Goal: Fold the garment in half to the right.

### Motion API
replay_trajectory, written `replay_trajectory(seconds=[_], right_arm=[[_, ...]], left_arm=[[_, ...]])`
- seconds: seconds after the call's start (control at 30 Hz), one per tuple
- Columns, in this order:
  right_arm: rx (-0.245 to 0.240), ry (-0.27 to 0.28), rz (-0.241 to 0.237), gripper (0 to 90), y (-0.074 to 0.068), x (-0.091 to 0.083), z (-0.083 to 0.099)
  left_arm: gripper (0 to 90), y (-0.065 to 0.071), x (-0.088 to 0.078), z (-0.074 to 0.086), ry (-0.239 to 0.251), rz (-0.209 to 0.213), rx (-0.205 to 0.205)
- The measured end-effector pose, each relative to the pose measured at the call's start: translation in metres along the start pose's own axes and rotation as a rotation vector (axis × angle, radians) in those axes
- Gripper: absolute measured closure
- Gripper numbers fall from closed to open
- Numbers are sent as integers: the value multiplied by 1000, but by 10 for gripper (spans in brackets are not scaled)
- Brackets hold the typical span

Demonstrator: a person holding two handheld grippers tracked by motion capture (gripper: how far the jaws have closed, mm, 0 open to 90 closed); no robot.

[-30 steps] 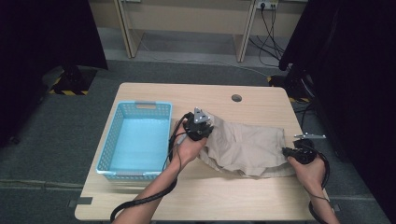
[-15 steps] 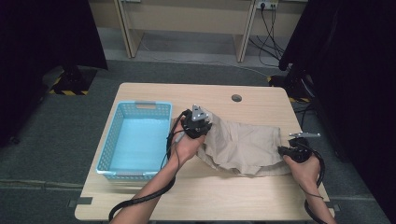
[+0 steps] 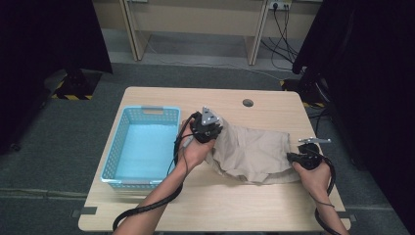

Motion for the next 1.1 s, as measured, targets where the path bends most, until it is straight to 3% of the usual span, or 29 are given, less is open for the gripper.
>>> replay_trajectory(seconds=[1.1], right_arm=[[-7, 4, -45, 860, -30, 2, -5]], left_arm=[[860, 2, -5, -10, -10, 6, 21]])
Point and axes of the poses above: each handheld gripper's, and its own axes: x roughly forward along the jaws, z roughly out of its underside, y roughly to its right, the point moved 10 cm from there along x, roughly forward along the jaws, and after that the axes turned 9 degrees about z, right-handed, at the moved point
